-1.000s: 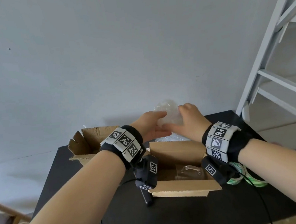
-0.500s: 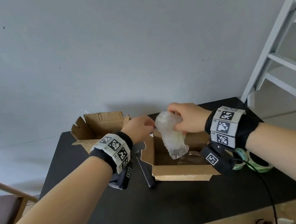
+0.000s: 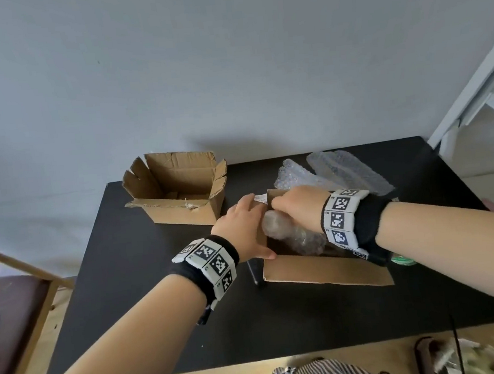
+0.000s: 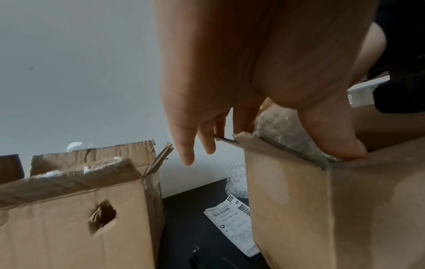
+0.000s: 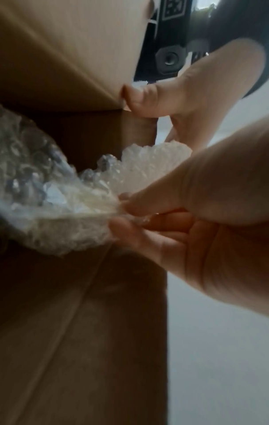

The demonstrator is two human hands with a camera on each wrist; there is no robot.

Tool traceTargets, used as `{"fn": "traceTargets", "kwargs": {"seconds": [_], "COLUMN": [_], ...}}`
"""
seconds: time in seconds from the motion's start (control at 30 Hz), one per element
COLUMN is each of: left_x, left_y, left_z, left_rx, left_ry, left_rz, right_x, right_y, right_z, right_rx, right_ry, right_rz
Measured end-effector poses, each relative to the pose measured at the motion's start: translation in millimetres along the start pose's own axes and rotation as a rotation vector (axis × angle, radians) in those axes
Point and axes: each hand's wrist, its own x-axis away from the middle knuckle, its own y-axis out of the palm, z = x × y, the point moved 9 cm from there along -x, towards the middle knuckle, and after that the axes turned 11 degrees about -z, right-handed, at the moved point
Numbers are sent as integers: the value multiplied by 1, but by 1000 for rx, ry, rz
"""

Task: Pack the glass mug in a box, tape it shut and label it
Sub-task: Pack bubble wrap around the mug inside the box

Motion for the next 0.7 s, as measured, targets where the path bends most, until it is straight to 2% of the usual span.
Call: {"fn": "traceTargets", "kwargs": {"seconds": [0.1, 0.2, 0.3, 0.37, 0.47, 0.6, 0.63, 0.7], "left_x": [-1, -1, 0, 1, 3, 3, 3, 3], "left_y": [4, 4, 6, 6, 6, 4, 4, 2], "left_z": [-3, -1, -2, -2, 0, 1, 2, 2], "left_rx": [8, -19, -33, -36, -47, -49, -53, -64], "left_ry": [-3, 2, -5, -5, -12, -23, -26, -32], "left_rz": [-2, 27, 37, 39, 39, 36, 35, 30], "right_x": [-12, -20, -27, -31, -32, -26, -24, -20], "right_y": [13, 34, 67, 79, 76, 47, 48, 62], "right_z": [-6, -10, -23, -25, -20, -17, -16, -17], "right_rx": [37, 163, 352, 398, 346, 125, 101, 121], "right_ry": [-22, -36, -122, -130, -94, -119, -131, -111], "right_rz": [-166, -311, -421, -444, -446, -336, -353, -476]}}
